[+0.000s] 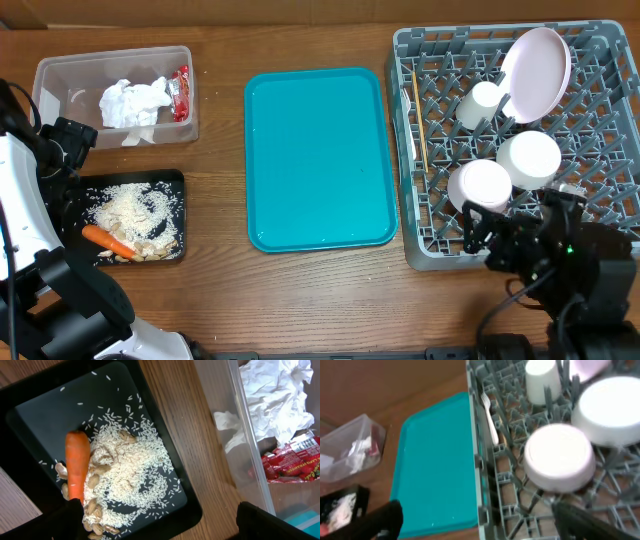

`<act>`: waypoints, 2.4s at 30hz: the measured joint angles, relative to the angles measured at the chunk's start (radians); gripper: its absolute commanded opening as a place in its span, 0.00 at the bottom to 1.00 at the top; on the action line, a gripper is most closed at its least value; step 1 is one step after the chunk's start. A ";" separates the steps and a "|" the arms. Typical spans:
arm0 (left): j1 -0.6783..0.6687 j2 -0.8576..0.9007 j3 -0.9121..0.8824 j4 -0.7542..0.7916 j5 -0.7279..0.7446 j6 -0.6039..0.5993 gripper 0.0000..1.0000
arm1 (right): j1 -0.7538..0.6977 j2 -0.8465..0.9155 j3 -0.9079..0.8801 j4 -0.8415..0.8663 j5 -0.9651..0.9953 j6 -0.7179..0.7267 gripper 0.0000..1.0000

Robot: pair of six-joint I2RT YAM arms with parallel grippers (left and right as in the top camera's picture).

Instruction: Sort waste into correct bins and load items into the dishwasher rack

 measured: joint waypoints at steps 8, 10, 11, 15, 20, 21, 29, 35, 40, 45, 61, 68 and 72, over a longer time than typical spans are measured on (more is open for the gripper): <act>0.000 0.000 0.000 0.001 0.000 0.000 1.00 | 0.004 -0.321 -0.594 0.694 -0.007 -0.013 1.00; 0.000 0.000 0.000 0.000 0.000 0.000 1.00 | 0.005 -0.365 -0.676 0.794 -0.012 -0.011 1.00; 0.000 0.000 0.000 0.001 0.000 0.000 1.00 | 0.006 -0.393 -0.715 0.835 -0.014 -0.011 1.00; 0.000 0.000 0.000 0.000 0.000 0.000 1.00 | 0.009 -0.480 -0.830 0.969 -0.019 -0.019 1.00; 0.000 0.000 0.000 0.001 0.000 0.000 1.00 | 0.009 -0.548 -0.851 0.976 -0.026 -0.161 1.00; 0.000 0.000 0.000 0.001 0.000 0.000 1.00 | 0.009 -0.555 -0.851 0.943 -0.026 -0.227 1.00; 0.000 0.000 0.000 0.000 0.000 0.000 1.00 | 0.009 -0.556 -0.851 0.861 0.026 -0.343 1.00; 0.000 0.000 0.000 0.000 0.000 0.000 1.00 | 0.009 -0.556 -0.851 0.929 0.044 -0.249 1.00; 0.000 0.000 0.000 0.000 0.000 0.000 1.00 | 0.009 -0.557 -0.851 0.911 0.047 -0.228 1.00; 0.000 0.000 0.000 0.000 0.000 0.000 1.00 | 0.009 -0.557 -0.851 0.863 0.051 -0.224 1.00; 0.000 0.000 0.000 0.000 0.000 0.000 1.00 | 0.009 -0.557 -0.851 0.863 0.054 -0.220 1.00; 0.000 0.000 0.000 -0.014 -0.016 0.023 1.00 | 0.009 -0.557 -0.851 0.862 0.054 -0.221 1.00; 0.000 0.000 0.000 -0.150 -0.037 0.100 1.00 | 0.009 -0.557 -0.851 0.863 0.054 -0.221 1.00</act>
